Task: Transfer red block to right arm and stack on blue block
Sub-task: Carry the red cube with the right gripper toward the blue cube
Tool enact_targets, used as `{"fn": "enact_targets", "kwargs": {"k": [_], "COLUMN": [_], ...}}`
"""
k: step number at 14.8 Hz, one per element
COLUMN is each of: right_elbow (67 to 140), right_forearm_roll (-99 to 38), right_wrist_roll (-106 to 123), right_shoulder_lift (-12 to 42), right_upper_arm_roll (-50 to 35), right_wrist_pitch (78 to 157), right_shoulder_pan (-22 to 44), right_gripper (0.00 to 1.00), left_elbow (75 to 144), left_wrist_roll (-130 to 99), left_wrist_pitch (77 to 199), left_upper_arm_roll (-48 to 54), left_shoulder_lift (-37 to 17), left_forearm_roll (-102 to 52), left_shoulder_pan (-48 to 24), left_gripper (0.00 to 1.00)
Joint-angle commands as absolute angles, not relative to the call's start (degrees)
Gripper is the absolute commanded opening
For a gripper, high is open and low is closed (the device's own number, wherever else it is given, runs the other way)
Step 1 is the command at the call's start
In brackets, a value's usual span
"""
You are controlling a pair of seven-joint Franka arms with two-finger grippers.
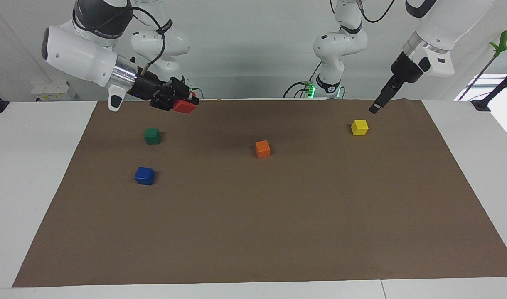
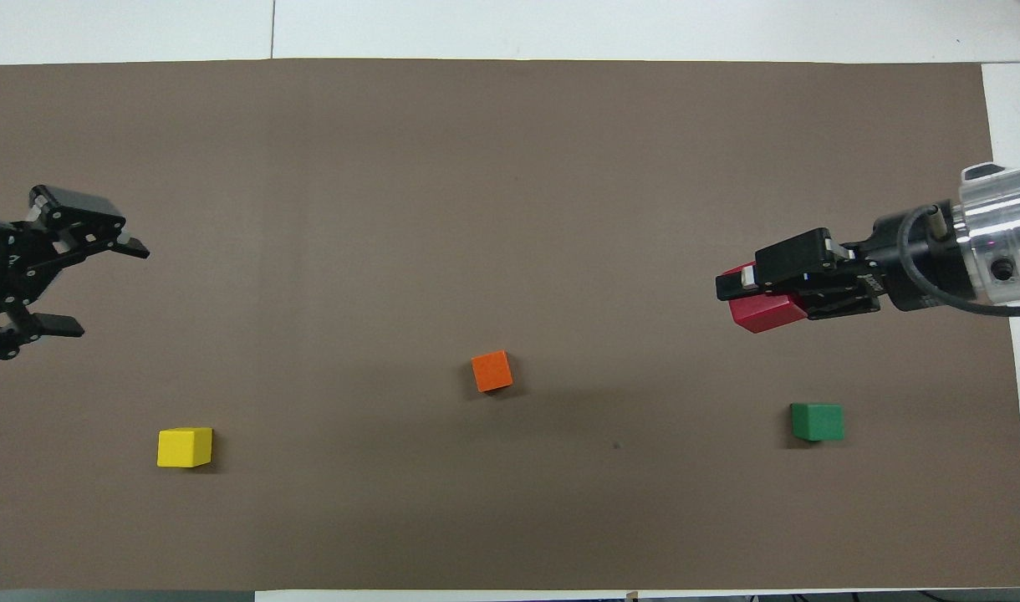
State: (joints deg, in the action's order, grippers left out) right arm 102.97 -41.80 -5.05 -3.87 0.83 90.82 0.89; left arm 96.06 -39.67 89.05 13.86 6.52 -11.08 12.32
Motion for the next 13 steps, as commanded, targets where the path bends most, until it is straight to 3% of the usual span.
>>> {"fn": "enact_targets", "kwargs": {"k": [1,4,8,13], "right_elbow": [97.75,95.36,96.67,105.54], "right_forearm_roll": [-30.9,-16.83,-2.93,5.45], "right_wrist_roll": [-6.68,-5.28,-3.69,-2.98], "right_shoulder_lift": [-3.96,-3.96,-4.13,-4.66], "right_upper_arm_roll": [0.53,-0.35,-0.44,-0.62], "right_wrist_pitch": [87.81,87.63,89.64,98.95], "right_shoulder_pan": [0.35,1.05,3.6,4.48], "right_gripper": [0.0,0.0,0.0,0.0], "left_elbow": [97.82,98.26,100.53,100.55], "left_wrist_roll": [-27.82,-11.47,-9.4,-9.4], "left_wrist_pitch": [88.85,92.8,93.77,93.87], "left_upper_arm_roll": [14.76,14.68,14.77,14.77], "left_shoulder_lift": [8.53,8.53,8.61,6.69], "left_forearm_roll": [-4.07,-1.32,-0.53,-0.62], "left_shoulder_pan": [12.14,12.74,12.4,12.13], "left_gripper": [1.0,1.0,1.0,1.0]}}
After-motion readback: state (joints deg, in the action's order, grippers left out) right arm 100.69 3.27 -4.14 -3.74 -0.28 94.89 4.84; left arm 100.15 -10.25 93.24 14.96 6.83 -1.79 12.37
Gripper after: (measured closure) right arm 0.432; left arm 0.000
